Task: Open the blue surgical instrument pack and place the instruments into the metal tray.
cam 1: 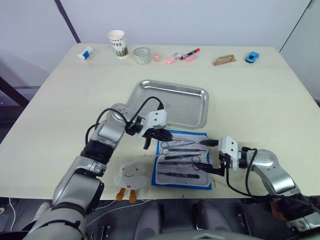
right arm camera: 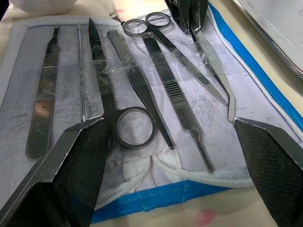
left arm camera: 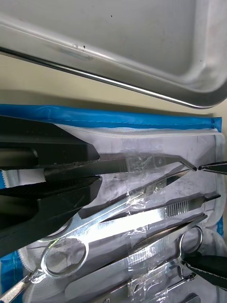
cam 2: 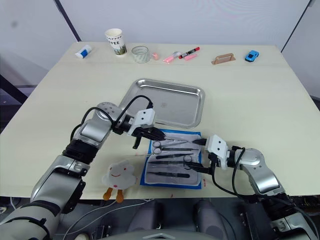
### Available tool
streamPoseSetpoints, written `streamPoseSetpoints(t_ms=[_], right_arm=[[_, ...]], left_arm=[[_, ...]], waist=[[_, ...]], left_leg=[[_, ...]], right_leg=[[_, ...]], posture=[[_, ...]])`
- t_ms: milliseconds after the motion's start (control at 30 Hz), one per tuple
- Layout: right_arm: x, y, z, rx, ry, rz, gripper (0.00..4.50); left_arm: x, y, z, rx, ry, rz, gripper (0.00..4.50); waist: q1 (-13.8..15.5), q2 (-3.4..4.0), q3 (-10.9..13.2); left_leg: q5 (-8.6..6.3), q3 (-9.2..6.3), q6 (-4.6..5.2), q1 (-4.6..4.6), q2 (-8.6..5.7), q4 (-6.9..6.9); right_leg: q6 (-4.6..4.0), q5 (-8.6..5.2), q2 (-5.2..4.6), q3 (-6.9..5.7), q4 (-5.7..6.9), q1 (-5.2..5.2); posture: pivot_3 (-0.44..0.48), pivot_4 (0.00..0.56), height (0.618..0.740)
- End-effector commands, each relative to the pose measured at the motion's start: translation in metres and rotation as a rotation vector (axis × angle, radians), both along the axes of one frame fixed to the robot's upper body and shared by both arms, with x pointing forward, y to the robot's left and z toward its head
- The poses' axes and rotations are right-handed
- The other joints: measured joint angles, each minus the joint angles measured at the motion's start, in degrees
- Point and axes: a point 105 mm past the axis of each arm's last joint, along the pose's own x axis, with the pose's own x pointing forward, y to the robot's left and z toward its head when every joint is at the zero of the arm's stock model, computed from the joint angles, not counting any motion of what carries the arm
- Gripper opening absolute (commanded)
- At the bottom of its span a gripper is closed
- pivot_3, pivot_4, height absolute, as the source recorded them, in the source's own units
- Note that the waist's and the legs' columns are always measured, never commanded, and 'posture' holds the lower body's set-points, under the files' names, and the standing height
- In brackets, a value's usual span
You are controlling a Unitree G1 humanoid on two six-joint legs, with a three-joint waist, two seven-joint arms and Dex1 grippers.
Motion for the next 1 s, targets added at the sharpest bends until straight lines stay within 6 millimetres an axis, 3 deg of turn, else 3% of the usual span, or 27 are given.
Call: streamPoseSetpoints(t_ms=[33, 1000], right_arm=[[-0.011, -0.013, -0.044, -0.15, 0.141, -0.047, 4.5], [-0.01, -0.013, -0.046, -0.149, 0.139, -0.05, 4.5]], left_arm=[[0.0, 0.005, 0.006, 0.035, -0.023, -0.017, 0.1], [-0.003, 0.037, 0.023, 0.077, -0.01, 0.042, 0.1]], waist=[[0.0, 0.0, 0.0], [0.0, -0.07, -0.1]], left_leg=[[0.0, 0.0, 0.0, 0.0, 0.0, 0.0], [0.0, 0.01, 0.0, 0.02, 0.01, -0.02]], right_leg=[[0.0, 0.0, 0.0, 0.0, 0.0, 0.0], [-0.02, -0.01, 0.0, 0.01, 0.0, 0.0]], posture=[[0.0, 0.15, 0.728], [0.0, 0.15, 0.728]])
